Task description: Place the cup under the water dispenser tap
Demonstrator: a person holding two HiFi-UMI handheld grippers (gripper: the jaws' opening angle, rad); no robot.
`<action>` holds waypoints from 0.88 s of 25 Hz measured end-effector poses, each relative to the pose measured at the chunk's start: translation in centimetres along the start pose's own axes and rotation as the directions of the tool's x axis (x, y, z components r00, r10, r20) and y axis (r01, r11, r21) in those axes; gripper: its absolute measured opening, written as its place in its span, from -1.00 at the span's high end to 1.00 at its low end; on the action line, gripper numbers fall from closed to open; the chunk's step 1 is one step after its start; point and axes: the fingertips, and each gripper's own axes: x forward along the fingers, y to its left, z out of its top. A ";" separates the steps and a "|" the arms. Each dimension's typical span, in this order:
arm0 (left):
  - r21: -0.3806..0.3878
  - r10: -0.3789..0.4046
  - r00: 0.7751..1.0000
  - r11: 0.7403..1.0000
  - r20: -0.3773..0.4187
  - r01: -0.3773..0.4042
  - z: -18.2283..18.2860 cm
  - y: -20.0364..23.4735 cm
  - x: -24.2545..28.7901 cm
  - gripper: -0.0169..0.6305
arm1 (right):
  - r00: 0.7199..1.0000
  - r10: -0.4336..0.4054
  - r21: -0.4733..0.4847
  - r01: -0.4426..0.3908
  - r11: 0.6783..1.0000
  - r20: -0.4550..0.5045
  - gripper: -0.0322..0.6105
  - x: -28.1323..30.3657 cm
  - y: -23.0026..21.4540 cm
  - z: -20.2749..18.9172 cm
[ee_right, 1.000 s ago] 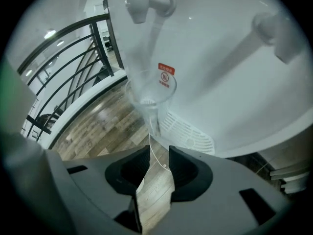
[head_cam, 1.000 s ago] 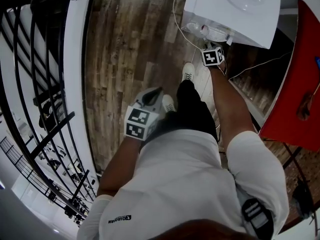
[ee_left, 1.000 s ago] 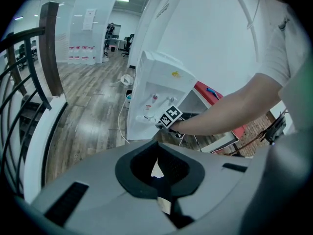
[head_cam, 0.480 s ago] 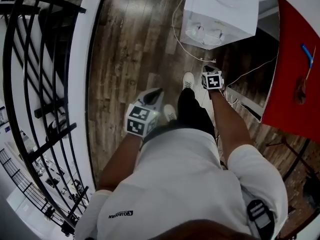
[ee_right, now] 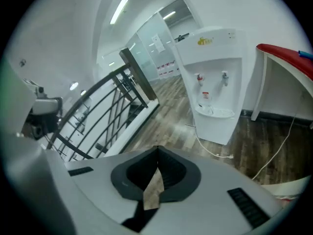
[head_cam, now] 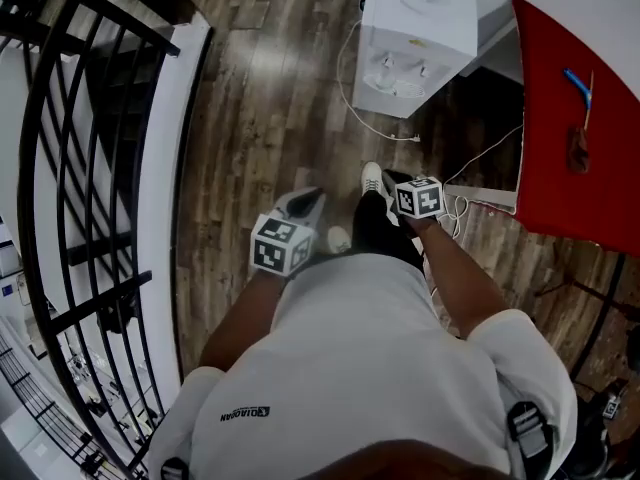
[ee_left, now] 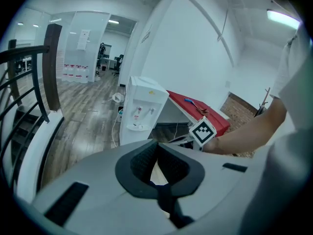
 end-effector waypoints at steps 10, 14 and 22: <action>0.045 -0.095 0.994 0.995 0.061 0.092 0.9 -4.8 -3.4 0.96 | 0.925 0.207 0.054 -0.236 0.970 0.318 0.83 -14.6 11.8 5.3; 0.092 -0.130 0.987 0.988 0.098 0.121 2.3 -7.0 -3.9 0.96 | 0.910 0.190 -0.011 -0.200 0.980 0.368 0.83 -18.6 13.2 6.2; 0.097 -0.148 0.978 0.986 0.148 0.134 2.9 -9.9 -5.0 0.96 | 0.910 0.112 -0.040 -0.104 0.994 0.398 0.83 -23.2 13.5 5.7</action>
